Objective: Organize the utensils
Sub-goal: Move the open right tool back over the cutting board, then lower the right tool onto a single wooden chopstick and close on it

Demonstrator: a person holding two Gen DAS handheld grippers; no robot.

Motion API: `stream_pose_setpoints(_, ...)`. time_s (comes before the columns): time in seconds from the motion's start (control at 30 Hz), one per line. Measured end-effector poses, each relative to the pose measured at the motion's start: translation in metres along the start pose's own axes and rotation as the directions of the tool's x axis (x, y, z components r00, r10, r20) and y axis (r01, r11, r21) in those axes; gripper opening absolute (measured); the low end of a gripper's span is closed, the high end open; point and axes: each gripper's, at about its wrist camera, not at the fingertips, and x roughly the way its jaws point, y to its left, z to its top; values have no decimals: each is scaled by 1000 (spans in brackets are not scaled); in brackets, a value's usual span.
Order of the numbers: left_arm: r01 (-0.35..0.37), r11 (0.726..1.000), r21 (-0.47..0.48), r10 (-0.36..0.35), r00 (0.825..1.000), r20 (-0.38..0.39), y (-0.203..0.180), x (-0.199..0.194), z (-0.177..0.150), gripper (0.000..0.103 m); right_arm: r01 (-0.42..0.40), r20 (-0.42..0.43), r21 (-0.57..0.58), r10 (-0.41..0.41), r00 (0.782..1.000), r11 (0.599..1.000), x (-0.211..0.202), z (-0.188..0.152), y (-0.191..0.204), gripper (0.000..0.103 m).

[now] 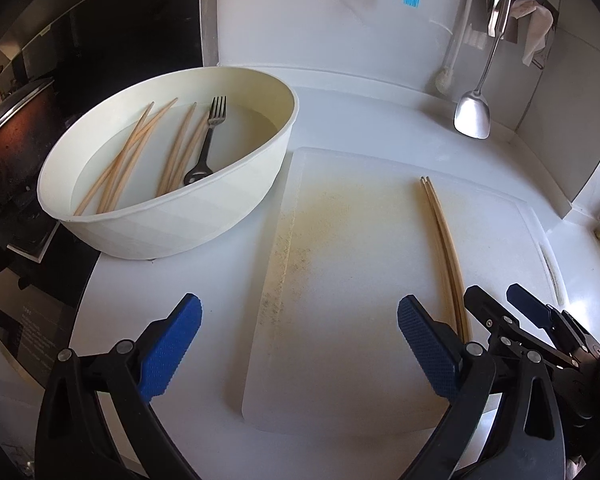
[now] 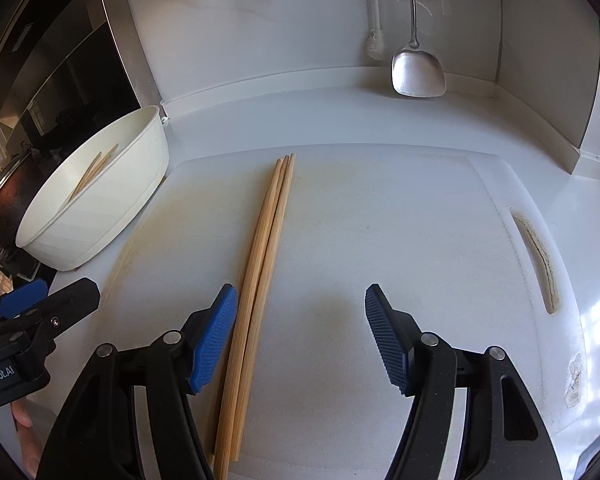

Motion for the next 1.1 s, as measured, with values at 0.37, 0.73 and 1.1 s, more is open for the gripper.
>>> stream_pose_setpoints(0.37,24,999,-29,-24,1000,-3,5,6,-3,97,66,8,-42,-66,998,997,4,-5,3,64)
stream_pose_setpoints(0.73,50,999,-4,-50,999,-18,-9,12,-4,97,115,26,-11,-114,993,993,2,-2,-20,64)
stream_pose_setpoints(1.1,88,995,49,-87,996,-18,-40,25,-1,97,167,29,-1,-167,986,986,0,-3,-44,64)
